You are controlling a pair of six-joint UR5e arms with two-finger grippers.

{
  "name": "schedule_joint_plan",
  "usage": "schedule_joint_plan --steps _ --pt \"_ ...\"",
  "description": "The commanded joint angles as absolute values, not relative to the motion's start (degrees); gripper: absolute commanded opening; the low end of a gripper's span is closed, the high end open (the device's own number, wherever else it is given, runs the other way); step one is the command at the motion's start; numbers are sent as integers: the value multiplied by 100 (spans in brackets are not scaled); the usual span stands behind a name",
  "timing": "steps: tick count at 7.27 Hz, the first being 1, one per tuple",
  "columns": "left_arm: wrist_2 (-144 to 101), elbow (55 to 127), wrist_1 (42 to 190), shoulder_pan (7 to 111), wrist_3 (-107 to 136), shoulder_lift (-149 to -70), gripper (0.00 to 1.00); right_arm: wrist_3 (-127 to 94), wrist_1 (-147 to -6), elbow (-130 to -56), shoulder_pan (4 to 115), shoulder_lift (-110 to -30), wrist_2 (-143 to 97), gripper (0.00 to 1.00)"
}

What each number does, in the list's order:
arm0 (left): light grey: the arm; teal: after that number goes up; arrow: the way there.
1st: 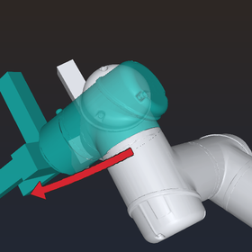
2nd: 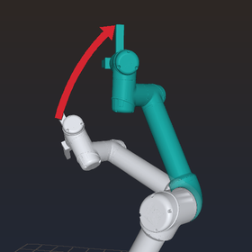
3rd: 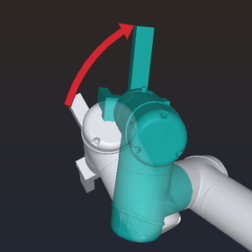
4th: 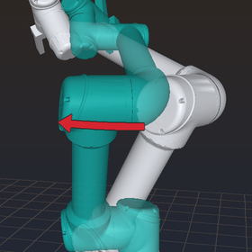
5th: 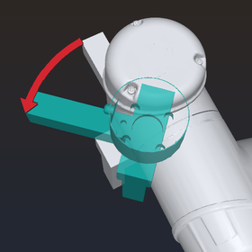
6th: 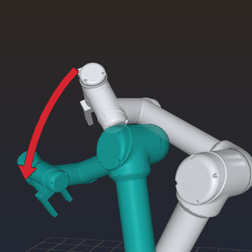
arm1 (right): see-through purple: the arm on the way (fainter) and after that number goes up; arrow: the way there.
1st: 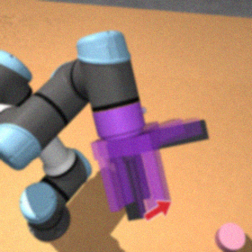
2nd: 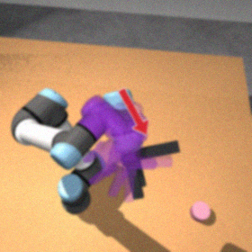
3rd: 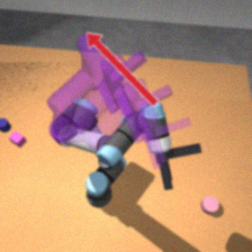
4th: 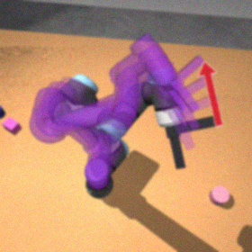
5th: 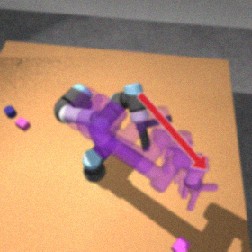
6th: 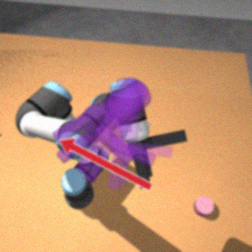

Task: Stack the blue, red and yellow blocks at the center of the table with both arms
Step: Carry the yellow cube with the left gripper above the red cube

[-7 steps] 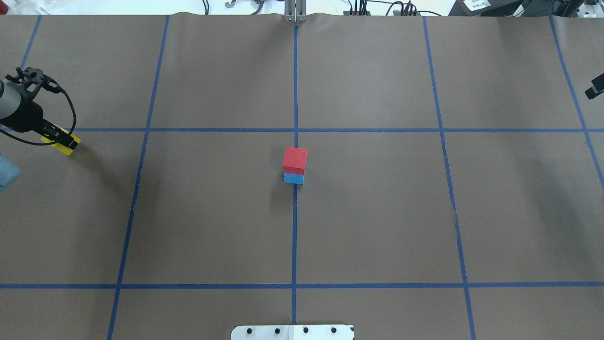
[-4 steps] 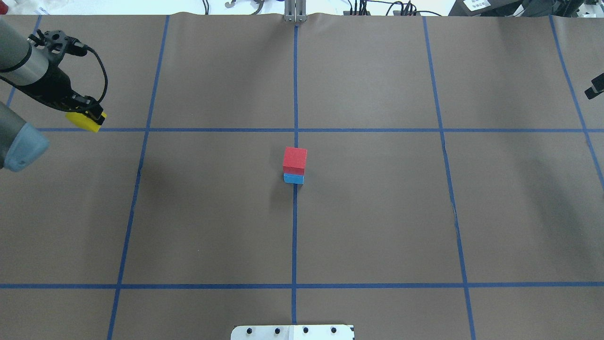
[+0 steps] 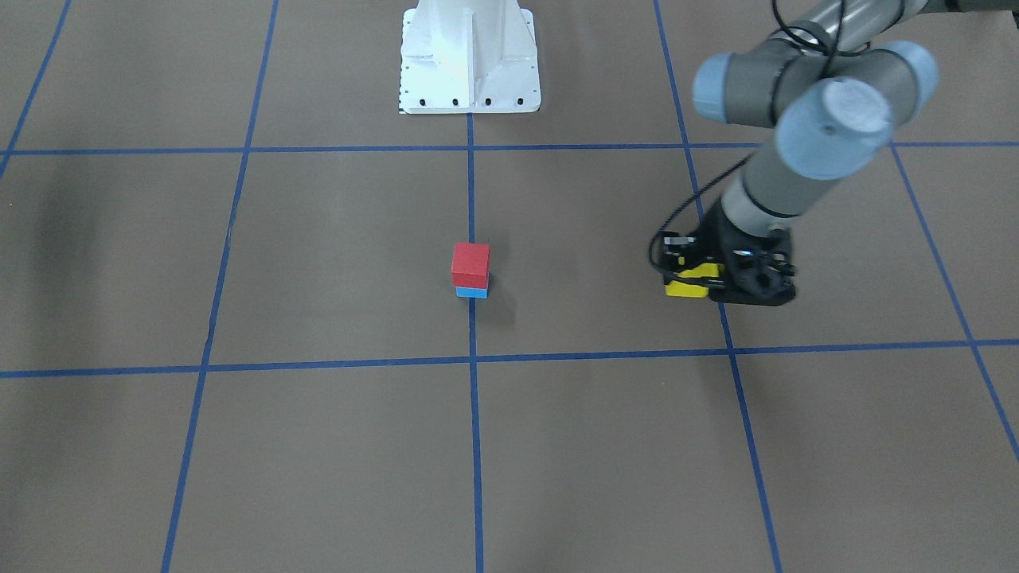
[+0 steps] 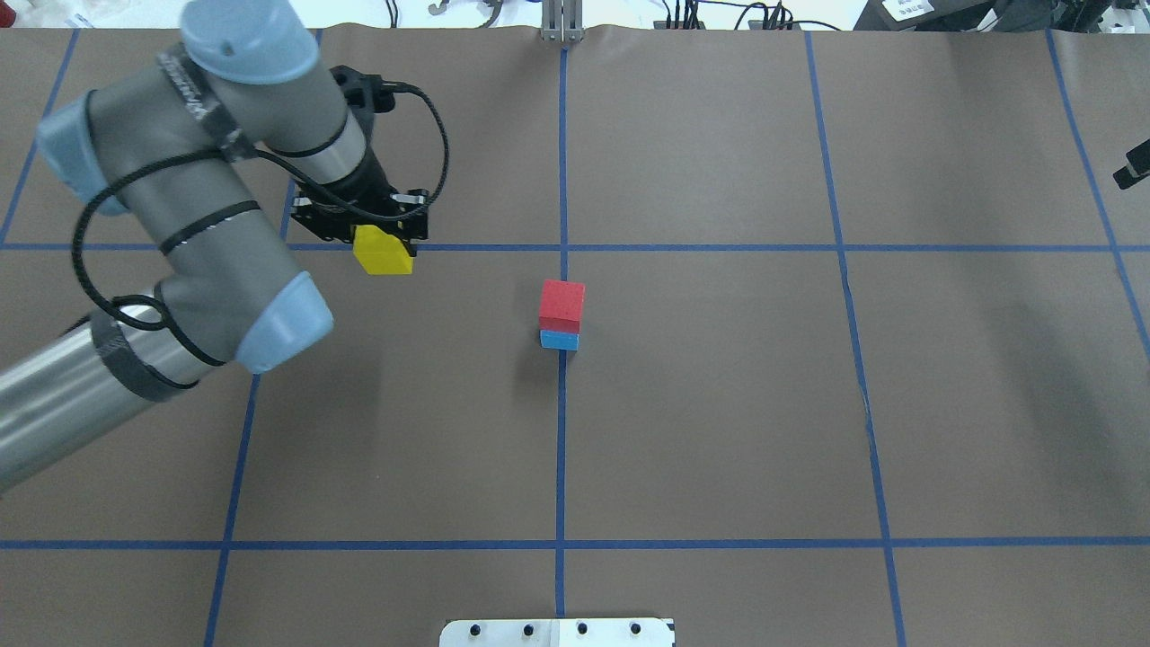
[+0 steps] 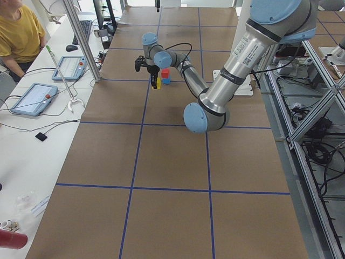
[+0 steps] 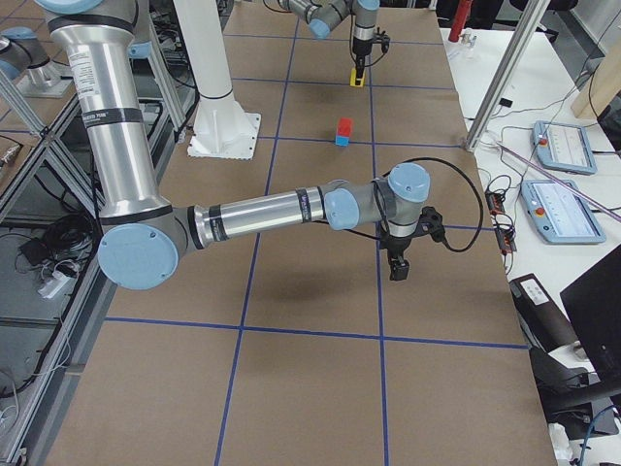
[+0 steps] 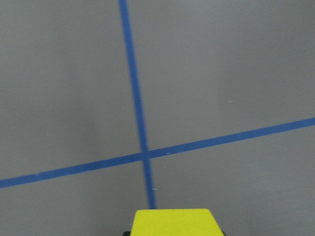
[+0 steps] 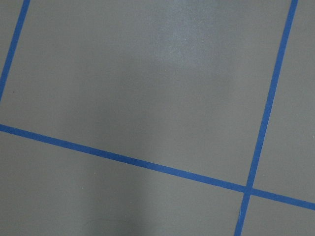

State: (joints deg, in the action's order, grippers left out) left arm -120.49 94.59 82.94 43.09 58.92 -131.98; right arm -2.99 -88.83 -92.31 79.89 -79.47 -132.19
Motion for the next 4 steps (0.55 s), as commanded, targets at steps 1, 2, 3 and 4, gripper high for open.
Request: schedule_joint_plan --steps 1,2,3,4 --pt "-11796 8557 8138 3807 6591 -14479 0 -299 -8886 -9237 7989 -7945 -13219 100" --pt "-11543 8430 8208 3588 6574 -14571 0 -299 -8886 -9229 7989 -7945 -13219 100" --pt "-11418 8420 8366 3490 6531 -14555 7 -299 -8877 -9229 7989 -7945 -13219 100" --pt "-11417 8368 8445 3489 6417 -14563 11 -299 -8877 -9229 7989 -7945 -13219 100"
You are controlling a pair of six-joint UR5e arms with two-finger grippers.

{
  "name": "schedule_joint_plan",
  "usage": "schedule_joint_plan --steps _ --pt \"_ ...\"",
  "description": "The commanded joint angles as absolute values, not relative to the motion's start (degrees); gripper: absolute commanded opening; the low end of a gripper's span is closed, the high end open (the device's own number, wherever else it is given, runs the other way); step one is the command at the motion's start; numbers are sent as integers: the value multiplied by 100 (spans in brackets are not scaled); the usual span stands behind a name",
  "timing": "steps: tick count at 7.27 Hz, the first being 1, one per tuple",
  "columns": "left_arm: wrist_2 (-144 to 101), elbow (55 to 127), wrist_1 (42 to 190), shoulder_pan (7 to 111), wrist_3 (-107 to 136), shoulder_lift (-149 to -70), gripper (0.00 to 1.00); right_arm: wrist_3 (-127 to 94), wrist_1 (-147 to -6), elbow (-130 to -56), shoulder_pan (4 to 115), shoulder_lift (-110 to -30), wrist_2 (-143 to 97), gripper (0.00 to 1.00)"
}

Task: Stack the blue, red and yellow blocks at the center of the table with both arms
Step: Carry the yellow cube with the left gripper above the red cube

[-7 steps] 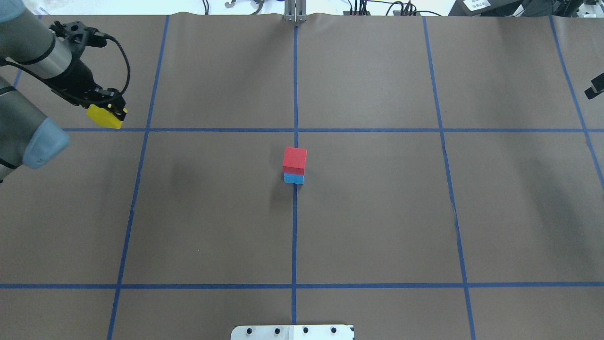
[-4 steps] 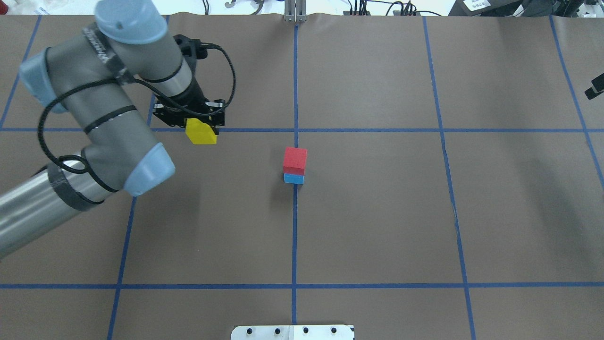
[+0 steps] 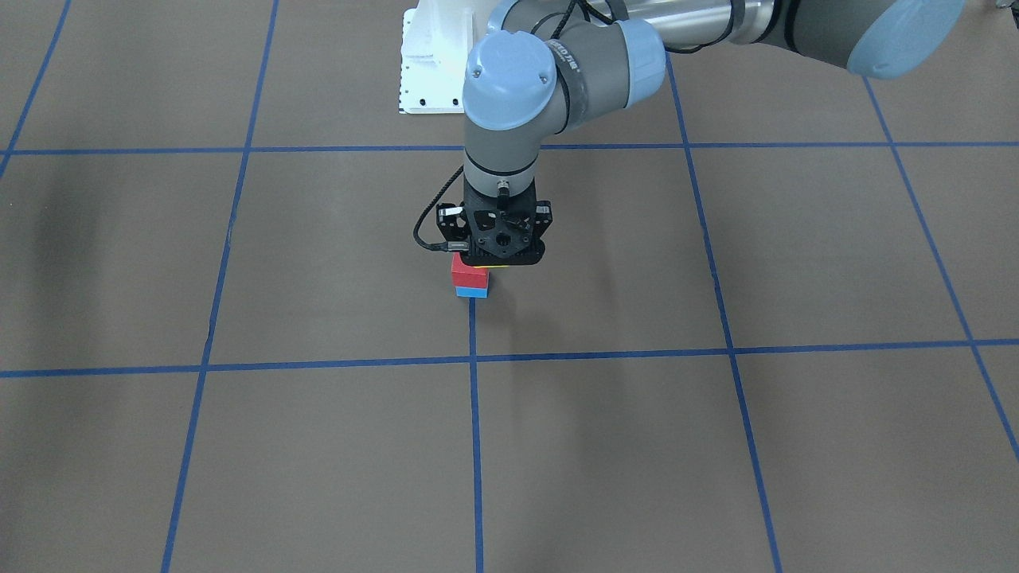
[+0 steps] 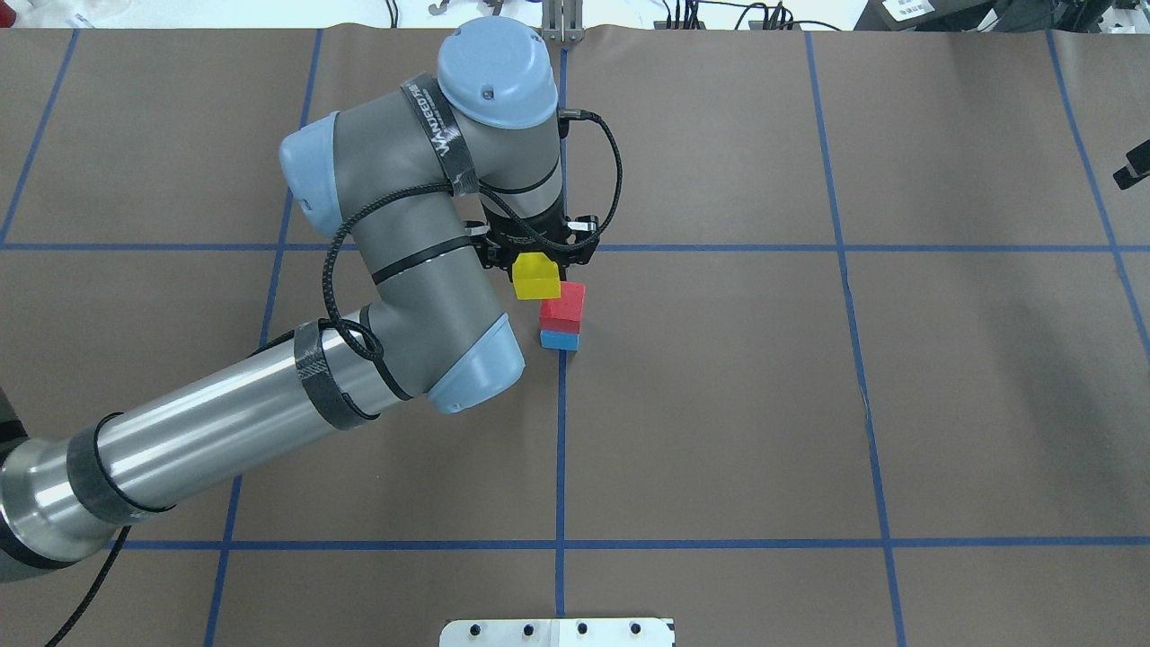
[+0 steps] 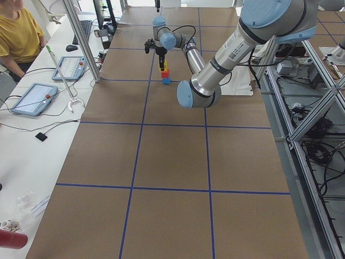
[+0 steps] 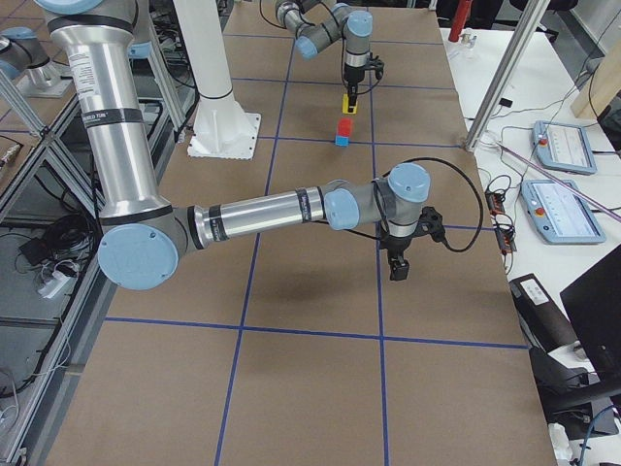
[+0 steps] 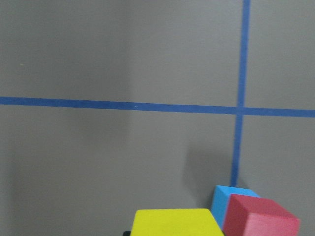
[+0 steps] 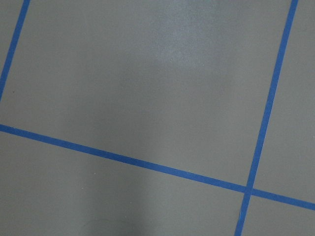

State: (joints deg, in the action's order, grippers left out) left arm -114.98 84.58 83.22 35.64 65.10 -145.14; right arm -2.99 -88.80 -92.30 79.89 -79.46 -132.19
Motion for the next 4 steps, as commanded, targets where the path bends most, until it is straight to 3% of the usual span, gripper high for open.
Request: schedule_joint_plan --steps 1,4 --pt "-11417 8358 8446 3489 5955 -14555 18 -299 -8877 -9229 7989 -7945 -13219 100" --pt "-11417 8262 8446 3402 5819 -14581 40 -299 -8886 -9229 7989 -7937 -13219 100"
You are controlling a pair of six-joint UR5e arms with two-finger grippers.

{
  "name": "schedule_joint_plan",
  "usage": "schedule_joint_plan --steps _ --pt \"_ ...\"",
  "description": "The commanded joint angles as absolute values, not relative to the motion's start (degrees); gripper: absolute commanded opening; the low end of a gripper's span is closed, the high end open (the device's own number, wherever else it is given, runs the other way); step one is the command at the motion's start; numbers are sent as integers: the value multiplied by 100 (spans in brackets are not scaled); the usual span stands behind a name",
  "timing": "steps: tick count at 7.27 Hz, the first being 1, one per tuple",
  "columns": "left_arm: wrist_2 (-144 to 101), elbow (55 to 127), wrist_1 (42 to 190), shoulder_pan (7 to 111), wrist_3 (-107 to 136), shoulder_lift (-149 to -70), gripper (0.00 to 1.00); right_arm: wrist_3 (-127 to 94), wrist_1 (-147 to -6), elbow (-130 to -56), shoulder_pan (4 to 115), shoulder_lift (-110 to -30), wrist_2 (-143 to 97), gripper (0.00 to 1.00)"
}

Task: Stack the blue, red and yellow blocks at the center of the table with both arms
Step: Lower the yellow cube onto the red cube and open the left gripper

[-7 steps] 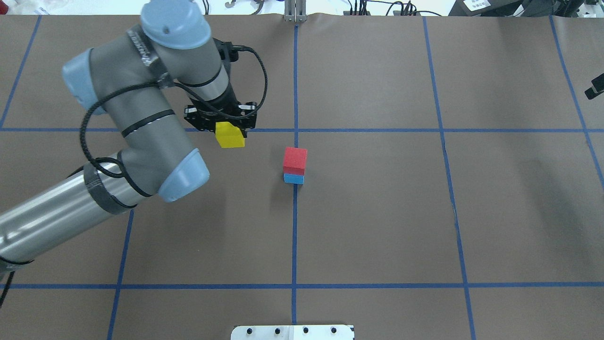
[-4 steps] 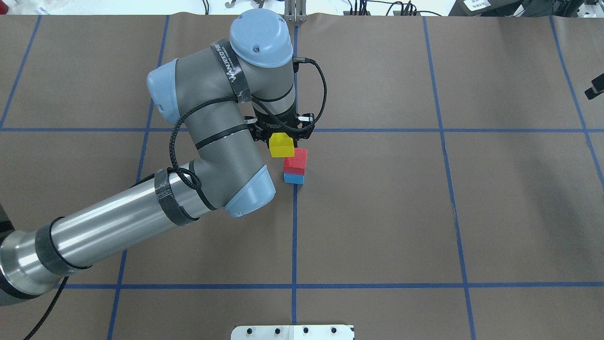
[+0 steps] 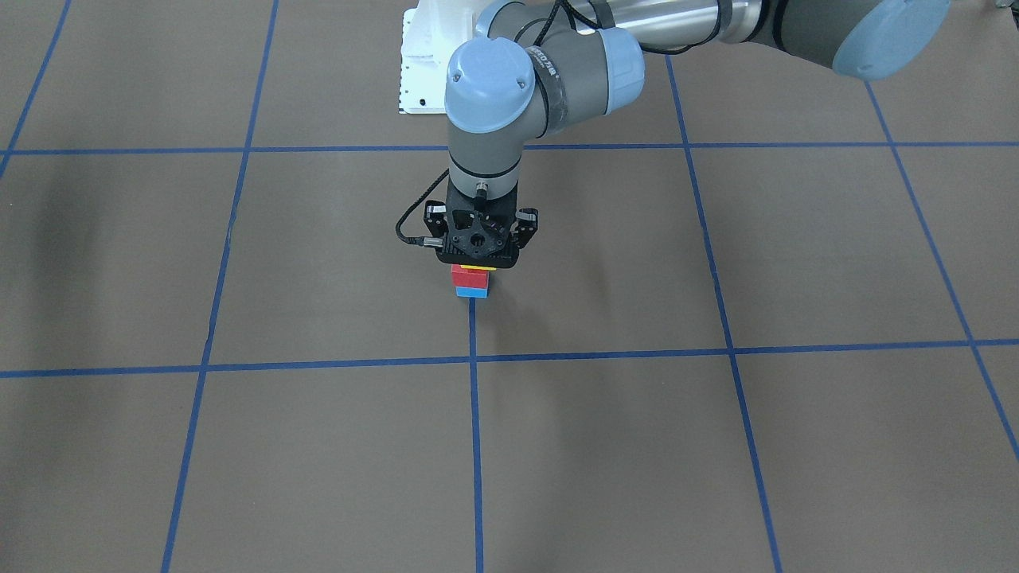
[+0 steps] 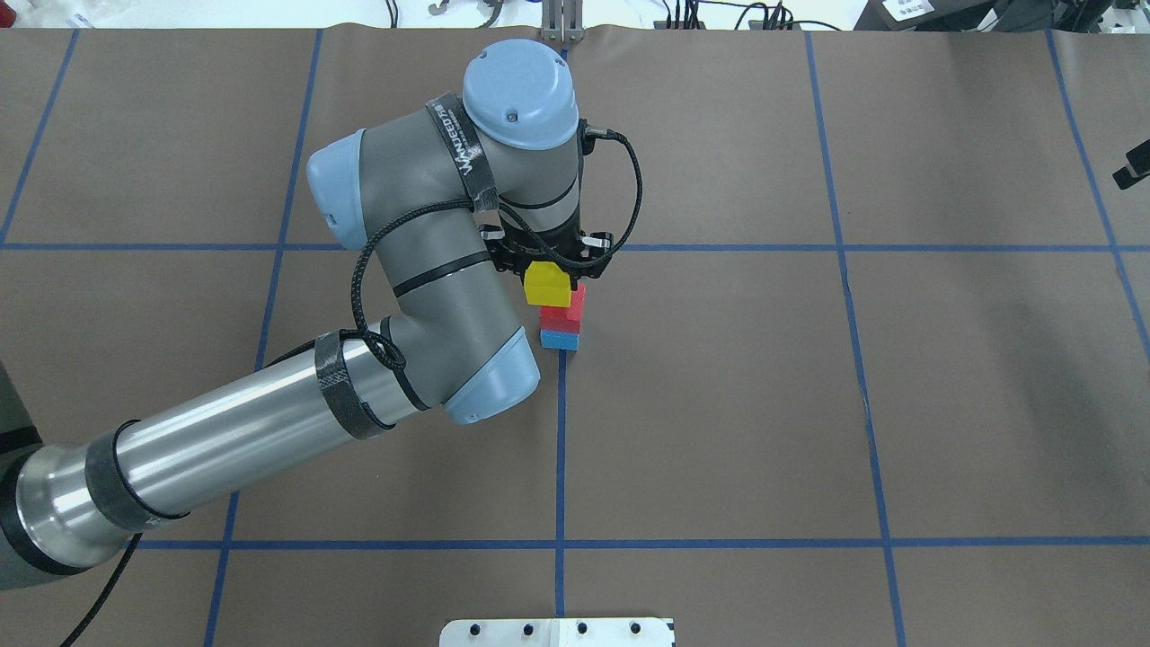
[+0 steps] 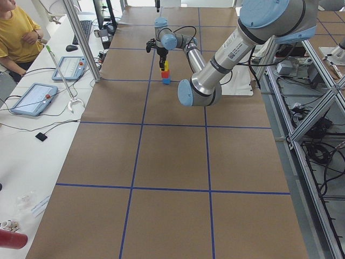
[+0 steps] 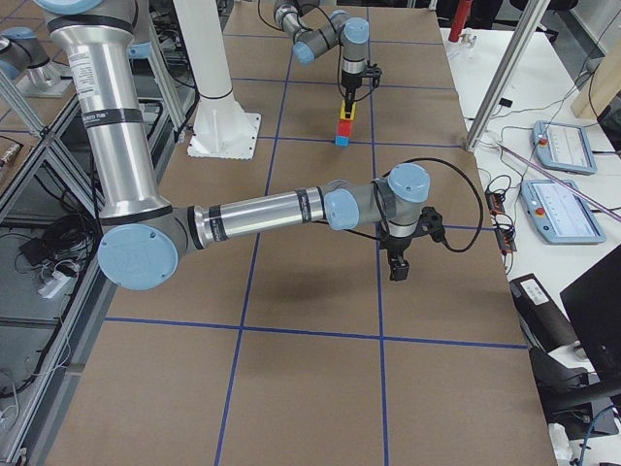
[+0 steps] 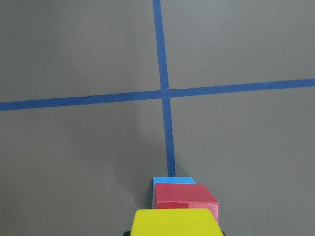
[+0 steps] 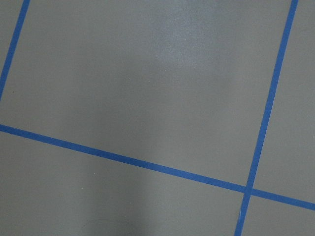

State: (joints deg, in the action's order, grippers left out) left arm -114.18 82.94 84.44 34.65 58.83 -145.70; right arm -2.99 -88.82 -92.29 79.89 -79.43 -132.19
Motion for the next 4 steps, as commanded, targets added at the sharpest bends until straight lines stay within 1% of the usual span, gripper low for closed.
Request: schedule_joint_plan --steps 1,3,4 --pt "-11417 8210 8455 3401 5818 -14607 45 -299 -8886 -9229 7989 -7945 -13219 100" --pt "-11417 8009 8455 3401 5818 -14747 55 -299 -8877 -9229 7989 -7945 -13219 100" --pt "-11417 7868 8455 3401 5818 -14861 58 -299 -8877 -9229 7989 -7945 -13219 100"
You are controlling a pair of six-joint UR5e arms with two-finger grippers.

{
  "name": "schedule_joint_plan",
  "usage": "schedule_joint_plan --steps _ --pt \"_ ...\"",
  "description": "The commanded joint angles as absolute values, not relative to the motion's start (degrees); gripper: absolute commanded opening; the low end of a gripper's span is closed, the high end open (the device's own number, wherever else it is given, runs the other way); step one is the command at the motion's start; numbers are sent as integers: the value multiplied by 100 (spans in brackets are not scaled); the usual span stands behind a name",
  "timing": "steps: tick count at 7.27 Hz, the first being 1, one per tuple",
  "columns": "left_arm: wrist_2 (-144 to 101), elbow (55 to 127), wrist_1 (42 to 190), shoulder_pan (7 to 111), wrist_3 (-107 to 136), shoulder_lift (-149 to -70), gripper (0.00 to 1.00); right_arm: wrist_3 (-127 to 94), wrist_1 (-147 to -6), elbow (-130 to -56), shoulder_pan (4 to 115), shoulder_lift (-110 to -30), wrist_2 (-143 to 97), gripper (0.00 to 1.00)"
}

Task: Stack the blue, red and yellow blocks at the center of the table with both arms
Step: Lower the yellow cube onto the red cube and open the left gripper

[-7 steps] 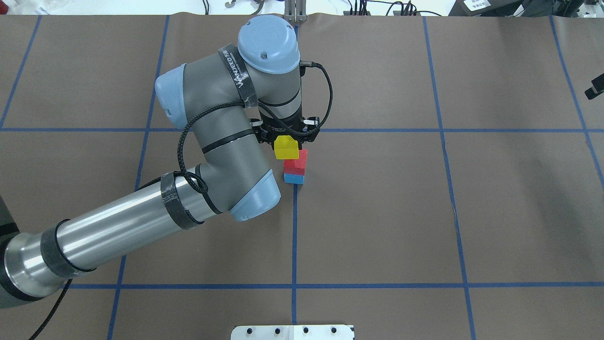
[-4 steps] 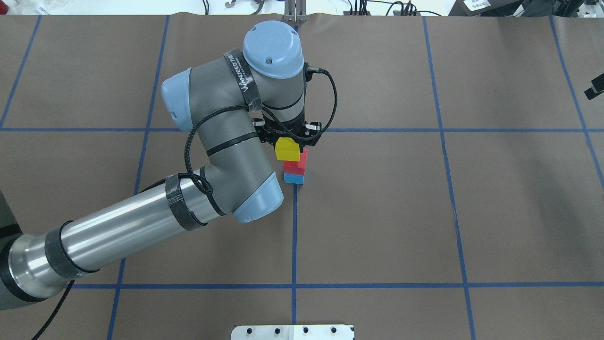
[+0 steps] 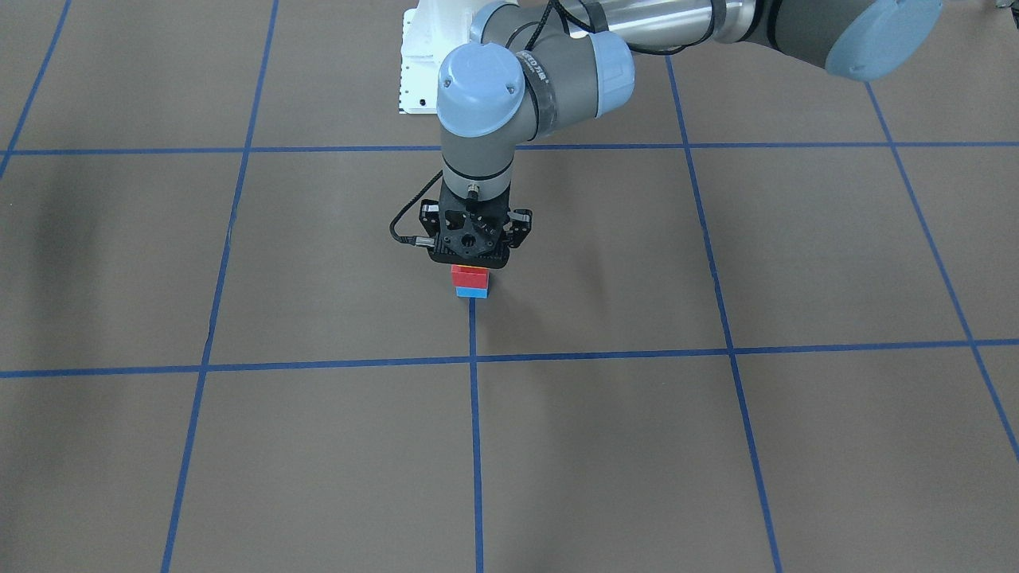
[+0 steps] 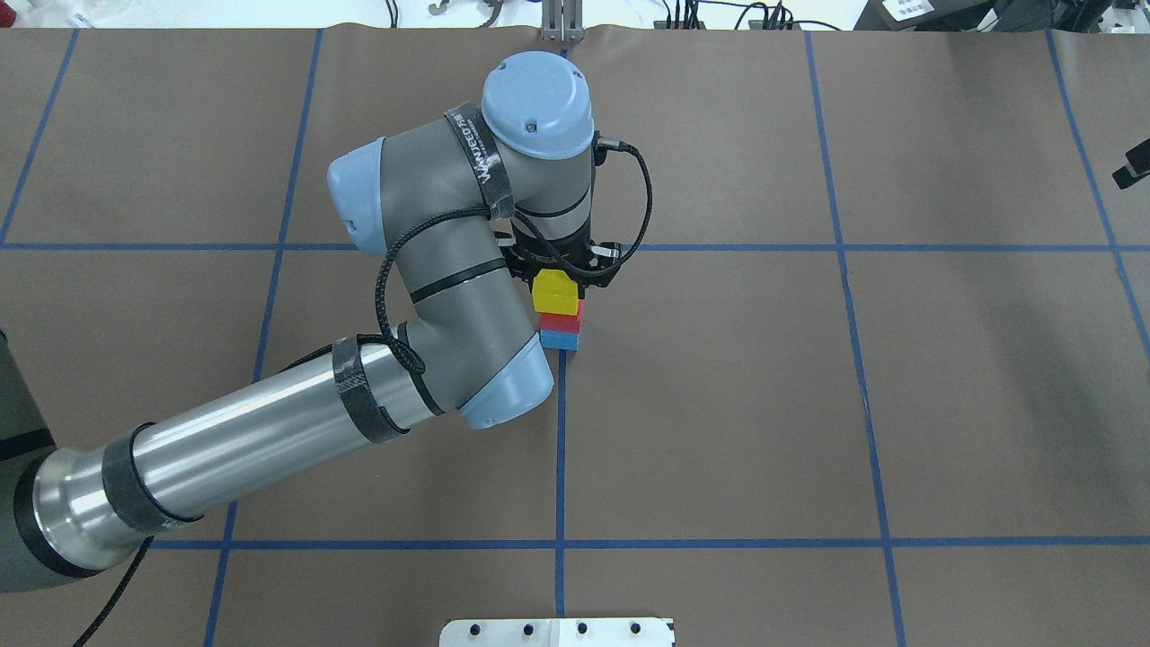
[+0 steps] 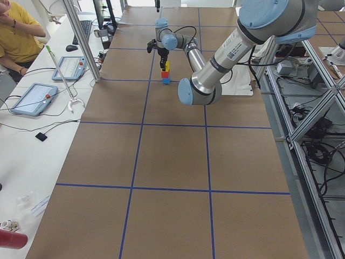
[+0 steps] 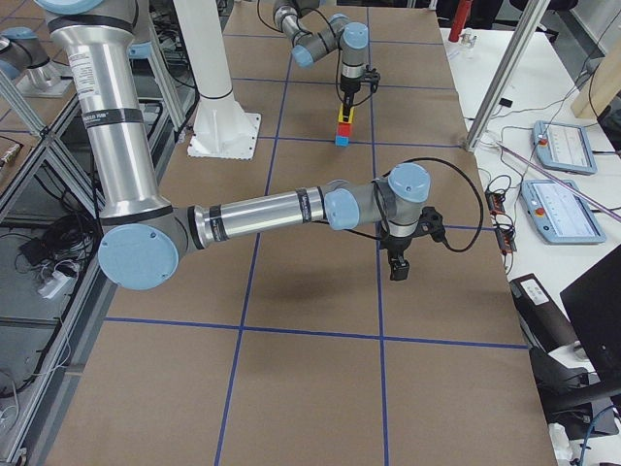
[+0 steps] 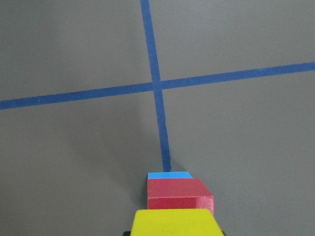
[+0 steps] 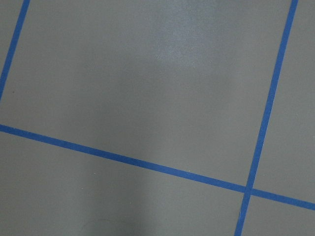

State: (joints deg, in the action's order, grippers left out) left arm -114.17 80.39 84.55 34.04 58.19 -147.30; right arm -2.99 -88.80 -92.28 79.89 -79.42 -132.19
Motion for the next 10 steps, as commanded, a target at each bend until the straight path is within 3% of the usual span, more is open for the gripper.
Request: schedule_joint_plan --steps 1,5,6,7,10 --pt "-11417 7831 8455 3401 5818 -14880 62 -299 -8886 -9229 7989 -7945 -13219 100" --pt "-11417 7840 8446 3401 5810 -14827 66 -299 -8886 -9229 7989 -7945 -13219 100" --pt "-11426 7866 8446 3410 5723 -14827 73 -299 -8886 -9229 7989 -7945 -13219 100" --pt "-11443 7918 8403 3419 5722 -14827 99 -299 -8886 -9229 7989 -7945 -13219 100" --pt "-11949 9038 8009 4057 5652 -14277 99 -255 -8877 -9220 7989 -7963 -13219 100"
